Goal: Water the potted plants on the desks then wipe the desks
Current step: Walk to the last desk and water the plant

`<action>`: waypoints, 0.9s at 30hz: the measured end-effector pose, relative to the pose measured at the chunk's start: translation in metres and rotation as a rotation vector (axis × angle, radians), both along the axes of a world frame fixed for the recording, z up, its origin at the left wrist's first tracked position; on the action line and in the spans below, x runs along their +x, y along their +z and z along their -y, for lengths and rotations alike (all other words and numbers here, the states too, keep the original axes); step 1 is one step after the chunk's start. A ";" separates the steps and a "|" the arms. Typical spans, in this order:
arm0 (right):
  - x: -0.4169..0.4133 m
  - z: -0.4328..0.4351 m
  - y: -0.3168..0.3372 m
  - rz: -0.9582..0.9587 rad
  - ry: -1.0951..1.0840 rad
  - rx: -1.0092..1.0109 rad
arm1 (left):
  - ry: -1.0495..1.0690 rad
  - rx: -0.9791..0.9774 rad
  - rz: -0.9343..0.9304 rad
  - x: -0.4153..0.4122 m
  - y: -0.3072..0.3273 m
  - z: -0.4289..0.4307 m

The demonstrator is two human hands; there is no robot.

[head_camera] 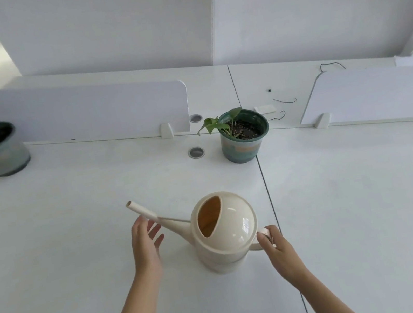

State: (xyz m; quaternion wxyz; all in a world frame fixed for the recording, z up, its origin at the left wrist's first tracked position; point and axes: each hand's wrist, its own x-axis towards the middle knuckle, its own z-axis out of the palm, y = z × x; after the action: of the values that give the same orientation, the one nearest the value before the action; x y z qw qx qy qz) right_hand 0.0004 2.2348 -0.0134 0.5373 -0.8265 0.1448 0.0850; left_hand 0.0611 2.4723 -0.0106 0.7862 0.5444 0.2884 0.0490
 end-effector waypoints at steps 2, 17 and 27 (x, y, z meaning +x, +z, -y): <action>-0.001 -0.001 -0.002 -0.008 -0.016 0.013 | -0.043 -0.038 0.031 0.003 0.004 0.003; -0.025 0.000 0.011 0.028 -0.124 0.224 | -0.123 -0.109 0.104 -0.017 0.016 0.000; -0.090 0.030 0.065 0.163 0.118 0.360 | -0.025 -0.152 0.264 -0.099 0.061 0.017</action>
State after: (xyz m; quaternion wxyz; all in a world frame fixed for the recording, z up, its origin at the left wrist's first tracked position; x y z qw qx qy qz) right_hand -0.0901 2.2045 0.0513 0.6803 -0.7284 0.0344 0.0735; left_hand -0.0375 2.4557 0.0503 0.8567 0.4758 0.1785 0.0883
